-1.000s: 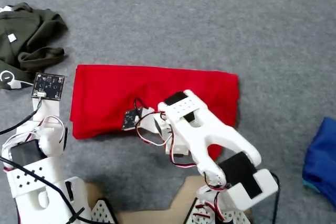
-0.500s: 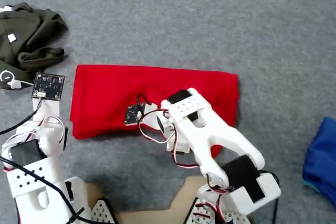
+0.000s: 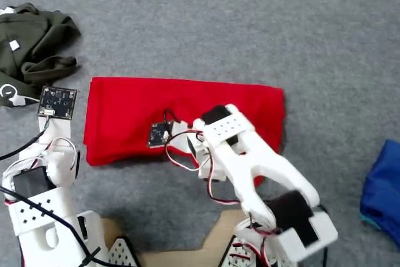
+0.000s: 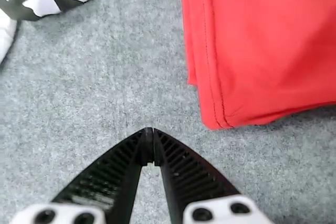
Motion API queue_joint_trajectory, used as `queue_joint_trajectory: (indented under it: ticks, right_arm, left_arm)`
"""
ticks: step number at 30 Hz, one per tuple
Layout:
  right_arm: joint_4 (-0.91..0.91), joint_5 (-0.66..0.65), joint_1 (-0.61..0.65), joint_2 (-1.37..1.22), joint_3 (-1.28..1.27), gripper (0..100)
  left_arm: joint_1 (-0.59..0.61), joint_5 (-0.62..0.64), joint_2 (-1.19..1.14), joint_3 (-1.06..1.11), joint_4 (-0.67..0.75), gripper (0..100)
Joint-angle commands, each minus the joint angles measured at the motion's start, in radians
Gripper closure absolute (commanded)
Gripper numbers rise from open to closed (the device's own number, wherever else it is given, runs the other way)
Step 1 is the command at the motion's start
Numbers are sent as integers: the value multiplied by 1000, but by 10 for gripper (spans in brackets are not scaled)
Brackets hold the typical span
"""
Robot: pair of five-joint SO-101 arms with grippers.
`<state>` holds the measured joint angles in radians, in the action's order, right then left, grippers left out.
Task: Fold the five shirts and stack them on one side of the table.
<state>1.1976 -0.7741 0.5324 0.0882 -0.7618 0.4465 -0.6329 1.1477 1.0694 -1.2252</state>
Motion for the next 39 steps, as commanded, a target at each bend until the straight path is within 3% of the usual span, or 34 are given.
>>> queue_joint_trajectory:
  ticks: [1, 10, 18, 24, 31, 39]
  right_arm:
    - [-68, 9, -31, -68, -1, 847]
    - [-94, -6, -65, -159, 15, 847]
    - [-69, -2, -2, -160, -7, 851]
    - [-69, -2, -2, -160, -7, 984]
    - [-66, 31, -7, -153, -1, 993]
    - [121, 54, -8, -131, 159, 994]
  left_arm:
    - [-12, -6, 8, 2, 25, 980]
    - [-12, -6, 8, 0, 28, 980]
    - [-12, -6, 8, -2, 29, 980]
    - [-12, -6, 8, -2, 29, 980]
    - [-12, -6, 8, 0, 29, 980]
    - [-11, -6, 8, -5, 29, 980]
